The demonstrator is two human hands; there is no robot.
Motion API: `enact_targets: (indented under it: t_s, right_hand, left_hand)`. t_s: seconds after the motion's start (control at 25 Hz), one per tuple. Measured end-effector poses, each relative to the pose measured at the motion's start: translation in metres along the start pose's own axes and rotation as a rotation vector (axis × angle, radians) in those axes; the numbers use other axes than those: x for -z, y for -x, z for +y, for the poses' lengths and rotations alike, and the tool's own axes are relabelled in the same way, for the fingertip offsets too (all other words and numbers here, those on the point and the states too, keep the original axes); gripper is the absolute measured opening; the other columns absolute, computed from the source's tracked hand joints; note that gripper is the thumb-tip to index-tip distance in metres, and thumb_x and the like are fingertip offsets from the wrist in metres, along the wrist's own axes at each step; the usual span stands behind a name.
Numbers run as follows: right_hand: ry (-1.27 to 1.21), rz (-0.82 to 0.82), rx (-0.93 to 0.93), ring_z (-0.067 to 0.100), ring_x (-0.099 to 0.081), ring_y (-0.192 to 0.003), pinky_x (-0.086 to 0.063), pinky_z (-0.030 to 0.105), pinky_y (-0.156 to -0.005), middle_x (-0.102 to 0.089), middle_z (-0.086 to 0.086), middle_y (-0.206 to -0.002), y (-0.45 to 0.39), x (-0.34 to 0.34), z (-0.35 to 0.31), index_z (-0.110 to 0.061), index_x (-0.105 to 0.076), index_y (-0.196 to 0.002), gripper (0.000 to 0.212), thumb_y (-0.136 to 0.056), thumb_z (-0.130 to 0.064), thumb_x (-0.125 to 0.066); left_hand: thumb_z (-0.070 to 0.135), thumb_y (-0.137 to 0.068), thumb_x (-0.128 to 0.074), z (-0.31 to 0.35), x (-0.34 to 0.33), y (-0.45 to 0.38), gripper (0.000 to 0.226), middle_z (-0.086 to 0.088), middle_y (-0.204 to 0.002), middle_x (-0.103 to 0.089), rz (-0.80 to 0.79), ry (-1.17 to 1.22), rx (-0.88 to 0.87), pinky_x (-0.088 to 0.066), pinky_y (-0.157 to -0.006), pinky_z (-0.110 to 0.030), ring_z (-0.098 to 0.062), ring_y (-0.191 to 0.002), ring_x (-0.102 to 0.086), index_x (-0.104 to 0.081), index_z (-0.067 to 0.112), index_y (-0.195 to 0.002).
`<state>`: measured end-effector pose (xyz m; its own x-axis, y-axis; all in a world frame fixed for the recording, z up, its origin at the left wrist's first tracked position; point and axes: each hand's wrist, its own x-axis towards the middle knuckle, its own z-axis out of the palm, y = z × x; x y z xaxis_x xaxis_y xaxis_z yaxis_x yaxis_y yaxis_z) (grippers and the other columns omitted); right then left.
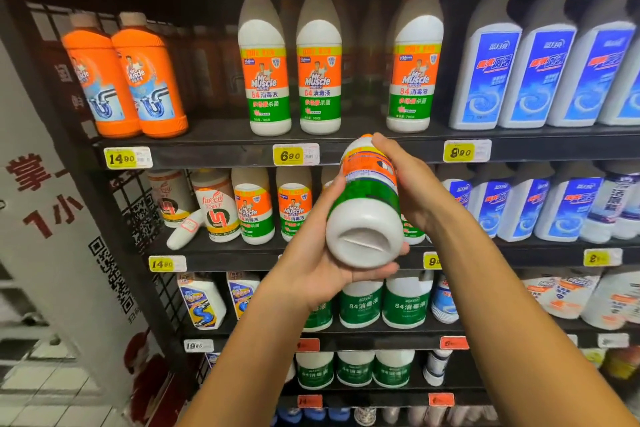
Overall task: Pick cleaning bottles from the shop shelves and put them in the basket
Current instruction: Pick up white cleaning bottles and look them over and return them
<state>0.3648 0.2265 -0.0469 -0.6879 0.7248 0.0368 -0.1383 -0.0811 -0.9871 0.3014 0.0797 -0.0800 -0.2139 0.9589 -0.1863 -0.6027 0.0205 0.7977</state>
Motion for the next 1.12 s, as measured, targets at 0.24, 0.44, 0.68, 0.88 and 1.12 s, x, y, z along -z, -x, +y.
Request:
enact_targets:
  t_s: [0.24, 0.44, 0.68, 0.88, 1.12]
  right_hand:
    - [0.028, 0.020, 0.058, 0.035, -0.073, -0.095, -0.052, 0.059, -0.094, -0.077, 0.017, -0.093, -0.001, -0.006, -0.009, -0.019, -0.081, -0.075, 0.046, -0.072, -0.064, -0.073]
    - [-0.037, -0.039, 0.107, 0.031, -0.072, -0.088, -0.051, 0.059, -0.096, -0.076, 0.017, -0.100, 0.004, -0.008, -0.019, -0.012, -0.072, -0.104, 0.043, -0.081, -0.049, -0.072]
    - [-0.081, -0.313, 0.323, 0.025, -0.069, -0.102, -0.055, 0.043, -0.090, -0.071, 0.009, -0.117, 0.012, -0.003, -0.020, -0.030, -0.065, -0.121, 0.033, -0.089, -0.025, -0.059]
    - [-0.013, -0.327, 0.365, 0.023, -0.069, -0.107, -0.057, 0.038, -0.088, -0.070, 0.006, -0.123, 0.018, -0.001, -0.018, -0.033, -0.056, -0.131, 0.042, -0.089, -0.026, -0.058]
    - [0.220, -0.063, 0.459, 0.003, -0.072, -0.089, -0.055, 0.017, -0.064, -0.074, -0.010, -0.102, 0.028, -0.005, -0.026, -0.035, -0.062, -0.117, 0.041, -0.081, -0.052, -0.073]
  left_hand:
    - [0.065, -0.067, -0.063, 0.017, -0.003, 0.009, 0.090, -0.023, -0.102, -0.072, -0.064, 0.002, -0.003, -0.060, -0.055, -0.038, -0.037, -0.075, -0.074, -0.059, 0.002, -0.131]
    - [0.058, -0.064, -0.073, 0.013, 0.005, 0.007, 0.087, -0.022, -0.114, -0.069, -0.117, -0.086, -0.067, -0.061, -0.068, -0.047, -0.039, -0.091, -0.071, -0.056, 0.010, -0.135]
    - [0.041, -0.035, -0.098, -0.003, 0.032, -0.006, 0.102, -0.013, -0.118, -0.070, -0.137, -0.233, -0.302, -0.048, -0.101, -0.047, -0.027, -0.108, -0.066, -0.059, 0.013, -0.125]
    - [0.039, -0.039, -0.097, -0.008, 0.041, -0.011, 0.095, -0.006, -0.113, -0.073, -0.155, -0.277, -0.348, -0.050, -0.100, -0.041, -0.023, -0.108, -0.067, -0.059, 0.014, -0.123]
    - [0.043, -0.058, -0.083, -0.012, 0.010, -0.014, 0.060, 0.020, -0.103, -0.071, 0.332, -0.741, -0.755, -0.057, -0.081, -0.030, -0.003, -0.093, -0.069, -0.055, 0.047, -0.111]
